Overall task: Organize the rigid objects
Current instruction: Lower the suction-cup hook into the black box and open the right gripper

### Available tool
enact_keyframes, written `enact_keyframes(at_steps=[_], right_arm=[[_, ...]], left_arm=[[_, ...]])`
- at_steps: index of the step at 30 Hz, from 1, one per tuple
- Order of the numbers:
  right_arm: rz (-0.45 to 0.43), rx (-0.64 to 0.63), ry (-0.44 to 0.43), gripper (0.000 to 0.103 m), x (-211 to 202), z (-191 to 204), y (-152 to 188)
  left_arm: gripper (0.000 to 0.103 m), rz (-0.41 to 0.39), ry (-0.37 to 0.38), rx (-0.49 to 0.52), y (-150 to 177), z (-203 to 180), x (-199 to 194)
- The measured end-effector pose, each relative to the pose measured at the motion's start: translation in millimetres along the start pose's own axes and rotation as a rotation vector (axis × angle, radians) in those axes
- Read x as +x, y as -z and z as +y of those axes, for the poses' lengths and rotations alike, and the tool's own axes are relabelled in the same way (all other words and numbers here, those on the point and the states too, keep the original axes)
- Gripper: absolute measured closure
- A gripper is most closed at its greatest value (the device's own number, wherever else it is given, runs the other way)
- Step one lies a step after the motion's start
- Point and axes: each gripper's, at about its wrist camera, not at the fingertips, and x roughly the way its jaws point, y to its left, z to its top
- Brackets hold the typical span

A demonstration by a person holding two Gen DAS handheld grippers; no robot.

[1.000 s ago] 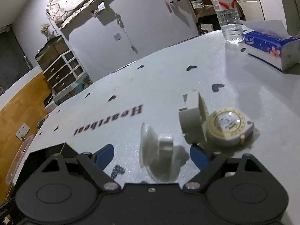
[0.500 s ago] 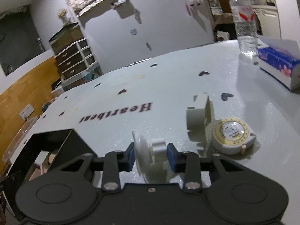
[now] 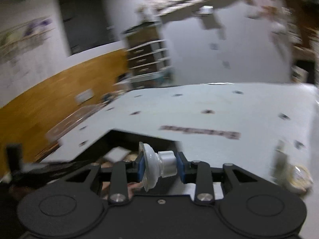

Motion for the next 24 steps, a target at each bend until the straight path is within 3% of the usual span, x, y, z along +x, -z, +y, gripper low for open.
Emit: enact_keyframes(at_steps=[8, 20, 22, 24], right_arm=[[0.169, -0.102, -0.175, 0.069, 33, 37, -5], [0.361, -0.13, -0.266, 0.069, 87, 60, 0], [0.377, -0.126, -0.274, 0.063, 90, 61, 1], [0.371, -0.128, -0.268, 0.049, 88, 63, 2]], left_arm=[[0.096, -0.001, 0.001, 0.0, 0, 0, 1], [0.096, -0.002, 0.008, -0.002, 0, 0, 2], [0.096, -0.002, 0.008, -0.003, 0, 0, 2], [0.096, -0.002, 0.008, -0.003, 0, 0, 2]])
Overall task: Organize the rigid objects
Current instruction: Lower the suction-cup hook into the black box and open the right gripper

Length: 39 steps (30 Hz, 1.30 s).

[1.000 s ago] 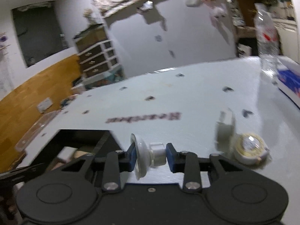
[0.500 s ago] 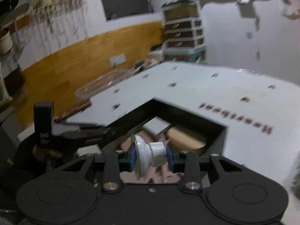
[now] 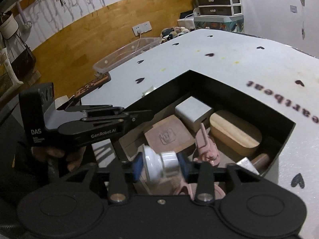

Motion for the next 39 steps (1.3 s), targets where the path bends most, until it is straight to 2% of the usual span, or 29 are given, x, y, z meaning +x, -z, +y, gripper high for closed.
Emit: enact_keyframes(at_steps=[1, 8, 12, 13, 16, 20, 24, 25, 26, 27, 33, 39], right_arm=[[-0.003, -0.002, 0.003, 0.045, 0, 0, -1], [-0.014, 0.015, 0.014, 0.038, -6, -1, 2], [-0.029, 0.028, 0.017, 0.037, -10, -3, 2], [-0.039, 0.037, 0.016, 0.04, -11, -4, 2], [-0.062, 0.083, 0.005, 0.062, -13, -9, -3], [-0.082, 0.127, 0.031, 0.063, -7, -19, -12], [-0.047, 0.14, 0.015, 0.069, 9, -23, -14], [-0.039, 0.13, 0.019, 0.074, 12, -21, -13], [-0.032, 0.124, 0.017, 0.088, 13, -21, -12], [-0.028, 0.125, 0.007, 0.095, 14, -21, -12], [-0.002, 0.064, -0.075, 0.095, 4, -10, -8], [0.016, 0.036, -0.049, 0.095, 2, -5, -4]], left_arm=[[0.096, 0.0, 0.0, -0.001, 0, 0, 0], [0.096, -0.001, 0.0, -0.001, 0, 0, 0], [0.096, 0.0, 0.0, 0.0, 0, 0, 0], [0.096, -0.001, 0.0, 0.0, 0, 0, 0], [0.096, -0.001, 0.0, -0.001, 0, 0, 0], [0.096, -0.001, 0.001, -0.001, 0, 0, 0], [0.096, 0.0, 0.001, 0.0, 0, 0, 0], [0.096, 0.0, 0.001, 0.0, 0, 0, 0], [0.096, 0.0, 0.001, 0.0, 0, 0, 0], [0.096, 0.0, 0.001, 0.0, 0, 0, 0], [0.096, -0.001, 0.0, -0.001, 0, 0, 0], [0.096, -0.001, -0.004, 0.001, 1, 0, 0]])
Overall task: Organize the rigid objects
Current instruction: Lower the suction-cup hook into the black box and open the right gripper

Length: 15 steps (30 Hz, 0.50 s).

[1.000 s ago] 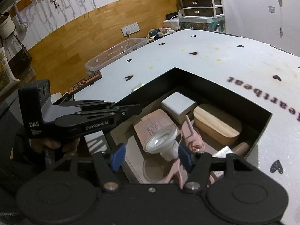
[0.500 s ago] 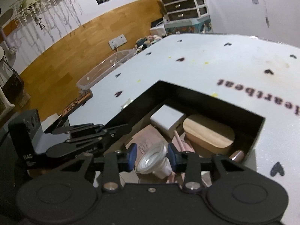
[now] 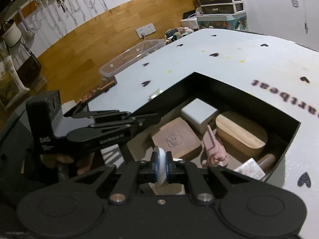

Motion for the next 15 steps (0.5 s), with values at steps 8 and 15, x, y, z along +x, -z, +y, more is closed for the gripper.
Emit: enact_keyframes(at_steps=[8, 15], right_arm=[[0.027, -0.011, -0.007, 0.094, -1, 3, 7], [-0.002, 0.038, -0.003, 0.063, -12, -3, 10]], left_arm=[[0.096, 0.0, 0.002, -0.002, 0, 1, 0], [0.096, 0.0, 0.002, -0.002, 0, 0, 0]])
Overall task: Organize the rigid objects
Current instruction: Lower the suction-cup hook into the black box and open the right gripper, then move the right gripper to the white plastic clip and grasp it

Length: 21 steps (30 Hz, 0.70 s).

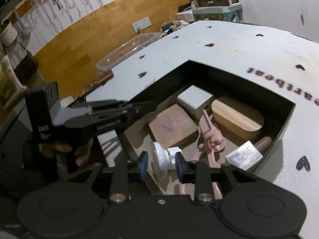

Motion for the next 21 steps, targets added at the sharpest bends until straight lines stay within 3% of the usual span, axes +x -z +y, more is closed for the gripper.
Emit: enact_keyframes(at_steps=[5, 12, 15, 21], right_arm=[[-0.029, -0.004, 0.01, 0.037, -10, 3, -1], [-0.082, 0.029, 0.018, 0.019, -25, 3, 2], [-0.1, 0.023, 0.046, 0.004, -30, 5, 5], [-0.143, 0.01, 0.101, 0.0, -41, 10, 8]], left_arm=[[0.096, 0.001, -0.001, 0.001, 1, 0, 1], [0.096, 0.002, -0.002, 0.002, 1, 0, 1], [0.096, 0.001, -0.001, 0.002, 0, 0, 1], [0.096, 0.003, -0.004, 0.001, 1, 0, 1]])
